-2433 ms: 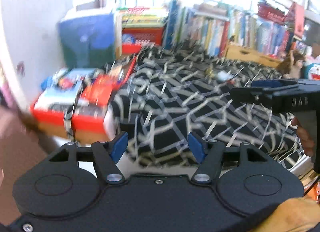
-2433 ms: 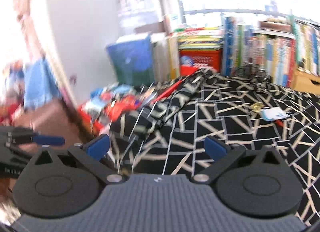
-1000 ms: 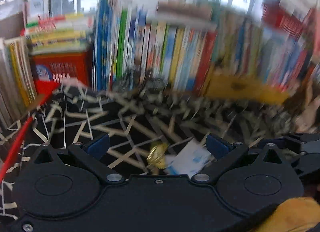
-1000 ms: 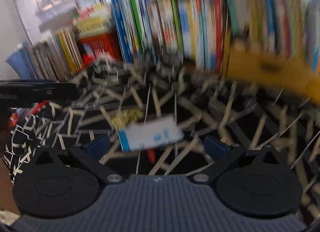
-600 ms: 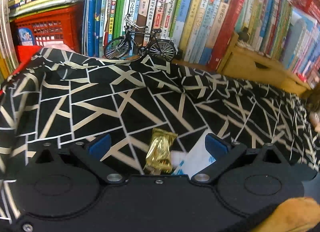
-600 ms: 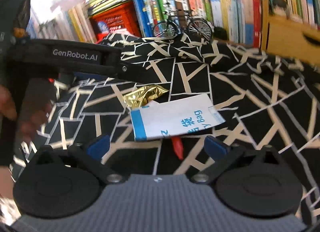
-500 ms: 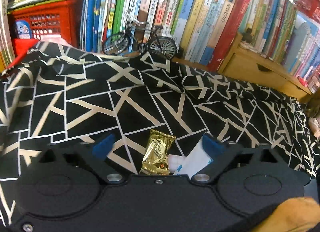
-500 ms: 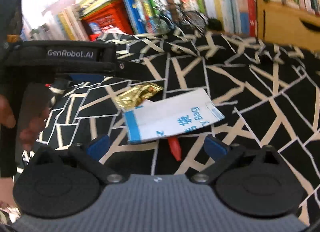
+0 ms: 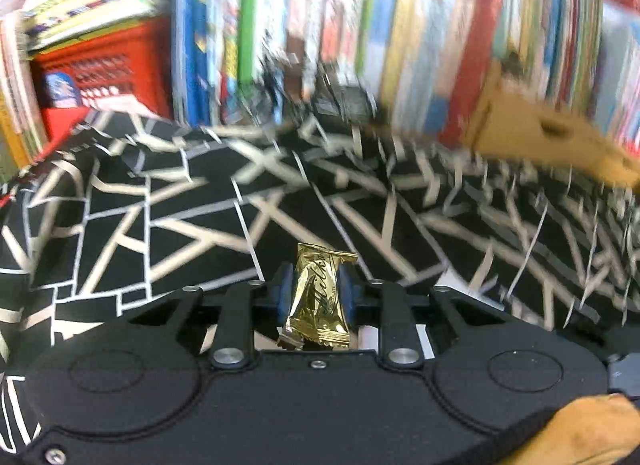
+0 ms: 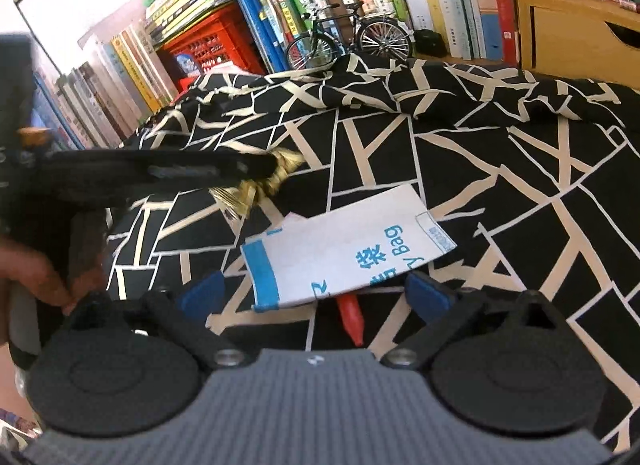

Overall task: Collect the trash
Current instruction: 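Grasp the gold candy wrapper with the left gripper while the right grasps the white bag packet, then carry the gold wrapper and white packet over to the black bin, then open the left gripper over the black bin to drop the gold wrapper, then open the right gripper over the black bin to drop the white packet, then move both open grippers back toward the snack pile on the bed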

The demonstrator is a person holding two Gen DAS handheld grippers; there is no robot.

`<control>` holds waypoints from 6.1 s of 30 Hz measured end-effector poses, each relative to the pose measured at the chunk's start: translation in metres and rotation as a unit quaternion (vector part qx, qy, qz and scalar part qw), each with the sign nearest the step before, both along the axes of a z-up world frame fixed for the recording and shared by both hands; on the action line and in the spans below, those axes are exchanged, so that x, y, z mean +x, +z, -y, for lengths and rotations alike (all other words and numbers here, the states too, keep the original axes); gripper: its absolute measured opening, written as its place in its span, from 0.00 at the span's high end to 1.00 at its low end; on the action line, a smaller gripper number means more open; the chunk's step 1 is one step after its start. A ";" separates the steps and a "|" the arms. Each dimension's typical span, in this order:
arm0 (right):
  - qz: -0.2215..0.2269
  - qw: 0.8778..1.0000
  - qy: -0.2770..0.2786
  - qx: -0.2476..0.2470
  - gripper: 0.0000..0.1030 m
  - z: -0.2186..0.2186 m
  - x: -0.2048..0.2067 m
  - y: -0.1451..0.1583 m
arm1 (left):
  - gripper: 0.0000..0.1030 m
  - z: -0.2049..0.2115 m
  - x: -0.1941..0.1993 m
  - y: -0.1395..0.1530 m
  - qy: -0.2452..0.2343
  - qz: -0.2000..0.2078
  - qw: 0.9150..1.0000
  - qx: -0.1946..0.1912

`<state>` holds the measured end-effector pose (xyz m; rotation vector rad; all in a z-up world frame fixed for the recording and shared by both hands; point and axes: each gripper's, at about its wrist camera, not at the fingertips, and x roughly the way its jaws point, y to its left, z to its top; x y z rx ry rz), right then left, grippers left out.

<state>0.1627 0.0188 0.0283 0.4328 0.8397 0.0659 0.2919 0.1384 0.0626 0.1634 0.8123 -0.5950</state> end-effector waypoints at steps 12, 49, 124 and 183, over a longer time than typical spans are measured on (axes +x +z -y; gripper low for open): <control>0.002 0.998 -0.031 -0.052 0.87 0.011 0.018 -0.001 | 0.76 -0.041 -0.037 0.038 0.003 0.057 0.998 0.006; 0.188 0.976 -0.085 -0.066 0.97 -0.111 -0.115 0.133 | 0.76 -0.218 -0.154 0.114 0.028 0.132 0.989 -0.063; 0.050 0.993 0.063 -0.089 0.96 -0.413 -0.202 0.060 | 0.26 -0.506 -0.232 -0.036 0.109 -0.048 0.993 0.011; 0.223 0.956 -0.165 -0.095 0.00 -0.258 -0.247 0.247 | 0.12 -0.411 -0.246 0.251 -0.041 0.145 0.980 -0.126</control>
